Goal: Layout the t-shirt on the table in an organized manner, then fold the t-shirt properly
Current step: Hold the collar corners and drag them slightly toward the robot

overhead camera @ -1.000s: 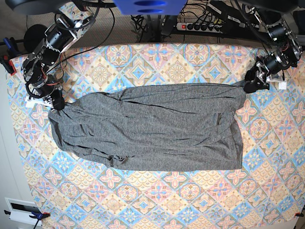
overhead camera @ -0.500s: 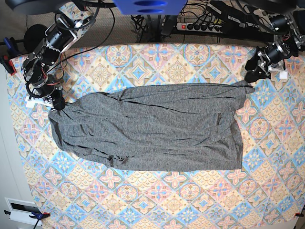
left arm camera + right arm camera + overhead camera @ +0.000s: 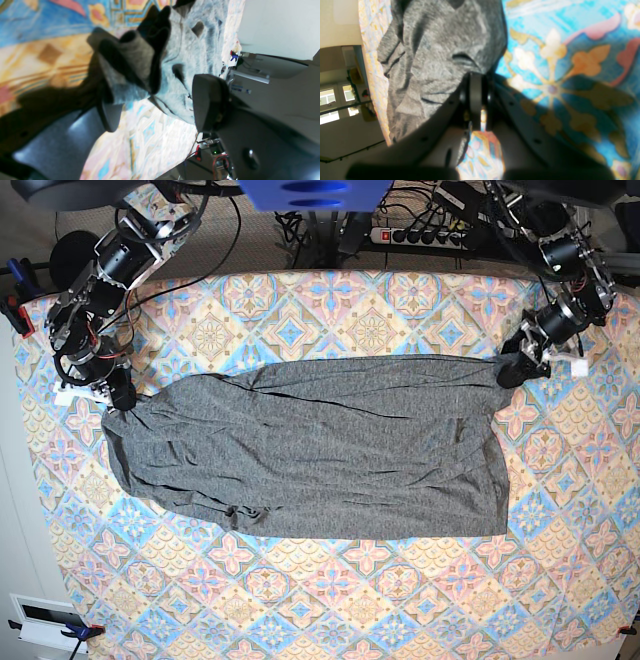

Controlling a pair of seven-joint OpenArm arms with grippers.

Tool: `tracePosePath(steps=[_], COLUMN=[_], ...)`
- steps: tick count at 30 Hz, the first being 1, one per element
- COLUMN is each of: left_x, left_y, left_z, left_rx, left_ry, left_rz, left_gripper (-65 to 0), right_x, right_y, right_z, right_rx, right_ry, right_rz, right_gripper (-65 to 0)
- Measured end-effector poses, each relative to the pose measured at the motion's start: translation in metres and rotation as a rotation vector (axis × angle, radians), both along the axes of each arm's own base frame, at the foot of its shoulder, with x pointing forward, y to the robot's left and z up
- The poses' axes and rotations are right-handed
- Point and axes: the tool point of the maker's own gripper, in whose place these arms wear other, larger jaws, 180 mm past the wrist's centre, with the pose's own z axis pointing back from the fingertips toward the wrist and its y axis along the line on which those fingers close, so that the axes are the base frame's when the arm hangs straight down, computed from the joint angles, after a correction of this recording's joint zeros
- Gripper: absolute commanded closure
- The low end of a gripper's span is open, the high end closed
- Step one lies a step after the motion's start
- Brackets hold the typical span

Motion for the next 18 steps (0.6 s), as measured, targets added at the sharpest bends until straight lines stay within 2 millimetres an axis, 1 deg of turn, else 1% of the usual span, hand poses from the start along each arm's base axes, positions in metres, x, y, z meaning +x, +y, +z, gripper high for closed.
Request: tracePosePath(steps=[3,8,13,16,18], left_x=[0.012,0.027,0.033,0.034,0.033], left_y=[-0.015,-0.023,-0.026,-0.026,-0.024], left_z=[-0.001,0.003,0.004,0.004,0.002], left_rx=[-0.004,-0.004,0.001,0.000,0.011], left_ry=[0.005,-0.014,-0.019,-0.020,-0.015], left_rz=[-0.031,-0.038,-0.044,-0.041,-0.035], left_gripper=[-42.3,-42.3,-41.8,-37.9,-31.8], right_x=[0.000,0.000,-0.001,0.000,0.000], right_y=[0.000,0.000,0.000,0.001,0.000], right_z=[0.000,0.000,0.000,0.000,0.000], right_rx=[0.000,0.001,0.002,0.002,0.002], right_ry=[0.001,0.002,0.002,0.000,0.001], right_rz=[0.001,0.002,0.002,0.002,0.002], right_gripper=[0.0,0.0,0.0,0.0,0.0])
